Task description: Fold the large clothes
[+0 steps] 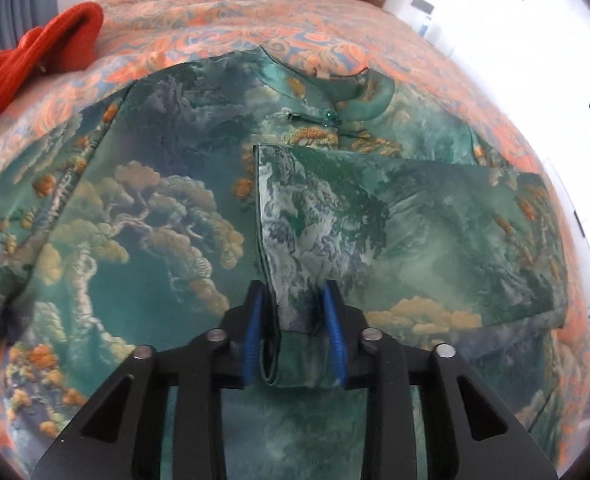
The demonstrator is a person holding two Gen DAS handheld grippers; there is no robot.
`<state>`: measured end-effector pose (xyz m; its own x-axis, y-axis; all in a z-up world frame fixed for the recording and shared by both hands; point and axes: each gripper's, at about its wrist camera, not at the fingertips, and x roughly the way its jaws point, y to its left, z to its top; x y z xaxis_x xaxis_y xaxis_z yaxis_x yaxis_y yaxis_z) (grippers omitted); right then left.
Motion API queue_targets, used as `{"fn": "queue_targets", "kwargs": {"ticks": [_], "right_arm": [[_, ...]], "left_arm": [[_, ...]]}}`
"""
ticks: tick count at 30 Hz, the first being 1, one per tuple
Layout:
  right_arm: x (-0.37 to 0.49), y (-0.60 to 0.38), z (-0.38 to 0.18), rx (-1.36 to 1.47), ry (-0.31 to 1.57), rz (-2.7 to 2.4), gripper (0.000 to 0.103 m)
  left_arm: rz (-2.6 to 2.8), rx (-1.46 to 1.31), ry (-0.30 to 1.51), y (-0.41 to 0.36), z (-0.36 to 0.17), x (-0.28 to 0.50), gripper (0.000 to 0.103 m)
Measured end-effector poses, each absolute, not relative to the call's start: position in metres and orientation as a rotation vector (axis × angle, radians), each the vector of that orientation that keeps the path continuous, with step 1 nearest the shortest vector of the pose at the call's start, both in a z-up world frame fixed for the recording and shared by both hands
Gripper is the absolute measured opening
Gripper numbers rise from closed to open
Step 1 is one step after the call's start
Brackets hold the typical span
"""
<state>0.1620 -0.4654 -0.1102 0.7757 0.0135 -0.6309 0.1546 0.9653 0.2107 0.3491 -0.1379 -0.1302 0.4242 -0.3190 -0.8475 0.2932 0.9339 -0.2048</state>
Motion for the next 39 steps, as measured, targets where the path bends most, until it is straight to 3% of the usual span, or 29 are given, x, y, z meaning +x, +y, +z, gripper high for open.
{"fn": "queue_targets", "kwargs": {"ticks": [2,5,8,11,15,22,28,33,39], "right_arm": [[0.209,-0.492,-0.107,0.29,0.711,-0.135,0.067],[0.274,-0.518,-0.103,0.324,0.714,-0.163,0.067],[0.333,-0.53,-0.111,0.31,0.705,-0.135,0.067],[0.378,-0.53,-0.144,0.247,0.812,-0.12,0.067],[0.402,-0.534,-0.205,0.232,0.984,-0.13,0.067],[0.422,-0.535,-0.195,0.202,1.089,-0.104,0.068],[0.454,-0.566,-0.134,0.357,0.91,-0.111,0.068],[0.497,-0.572,-0.171,0.369,0.992,-0.14,0.068],[0.491,-0.586,-0.203,0.489,0.976,-0.157,0.068]], "left_arm": [[-0.394,-0.055,1.047,-0.137,-0.13,0.348,0.045],[-0.391,-0.053,1.024,-0.154,-0.137,0.353,0.054],[-0.38,-0.011,0.99,-0.161,-0.145,0.351,0.061],[-0.389,-0.009,0.967,-0.159,-0.153,0.347,0.066],[-0.4,-0.029,0.949,-0.156,-0.164,0.347,0.067],[-0.398,-0.009,0.91,-0.158,-0.172,0.341,0.068],[-0.398,-0.015,0.883,-0.157,-0.175,0.334,0.068],[-0.395,-0.01,0.868,-0.157,-0.179,0.327,0.069],[-0.398,-0.014,0.859,-0.155,-0.182,0.321,0.069]]}}
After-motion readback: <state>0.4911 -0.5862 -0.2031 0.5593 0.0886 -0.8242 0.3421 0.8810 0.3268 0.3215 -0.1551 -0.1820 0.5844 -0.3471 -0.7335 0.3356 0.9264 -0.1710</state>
